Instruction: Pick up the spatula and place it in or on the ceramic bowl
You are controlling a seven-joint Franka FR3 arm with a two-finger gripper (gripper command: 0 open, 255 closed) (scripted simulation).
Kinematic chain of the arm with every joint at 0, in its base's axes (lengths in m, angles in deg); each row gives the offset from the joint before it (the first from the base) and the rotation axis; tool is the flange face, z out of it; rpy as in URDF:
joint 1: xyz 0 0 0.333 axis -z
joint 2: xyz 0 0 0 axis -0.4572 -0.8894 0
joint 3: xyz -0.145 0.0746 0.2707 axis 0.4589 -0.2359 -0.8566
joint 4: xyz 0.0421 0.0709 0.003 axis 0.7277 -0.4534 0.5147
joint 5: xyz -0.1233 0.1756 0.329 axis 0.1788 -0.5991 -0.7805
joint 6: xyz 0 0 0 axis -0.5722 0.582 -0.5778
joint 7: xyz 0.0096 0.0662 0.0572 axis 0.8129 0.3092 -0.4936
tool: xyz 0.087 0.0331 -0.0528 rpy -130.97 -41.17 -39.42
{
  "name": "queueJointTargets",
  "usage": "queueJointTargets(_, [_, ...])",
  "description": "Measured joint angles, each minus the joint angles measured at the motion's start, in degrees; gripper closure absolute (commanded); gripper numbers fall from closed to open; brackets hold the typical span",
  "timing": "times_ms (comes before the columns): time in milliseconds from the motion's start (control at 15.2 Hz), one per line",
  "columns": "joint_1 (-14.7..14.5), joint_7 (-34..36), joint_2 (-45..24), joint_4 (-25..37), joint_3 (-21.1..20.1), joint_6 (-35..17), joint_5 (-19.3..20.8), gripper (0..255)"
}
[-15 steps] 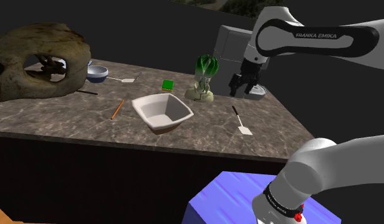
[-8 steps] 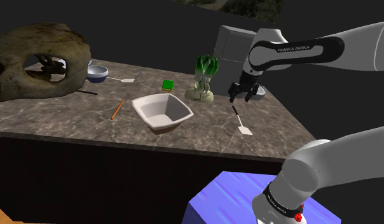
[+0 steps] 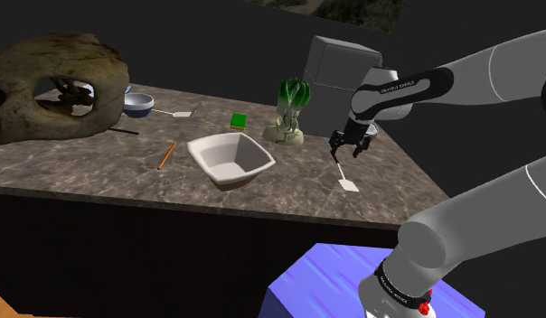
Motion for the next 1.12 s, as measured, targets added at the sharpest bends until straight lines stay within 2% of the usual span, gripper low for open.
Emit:
queueJointTargets(198, [1.11, 0.92, -3.34, -0.56, 1.37, -4.01, -0.25, 0])
queueJointTargets(660, [1.04, 0.4, -8.19, -2.19, 2.31, -10.5, -0.99, 0])
queueJointTargets(1056, [1.03, 0.4, -8.46, -2.51, 2.34, -11.11, -1.01, 0])
queueJointTargets(1122, [1.03, 0.4, -8.46, -2.51, 2.34, -11.11, -1.01, 255])
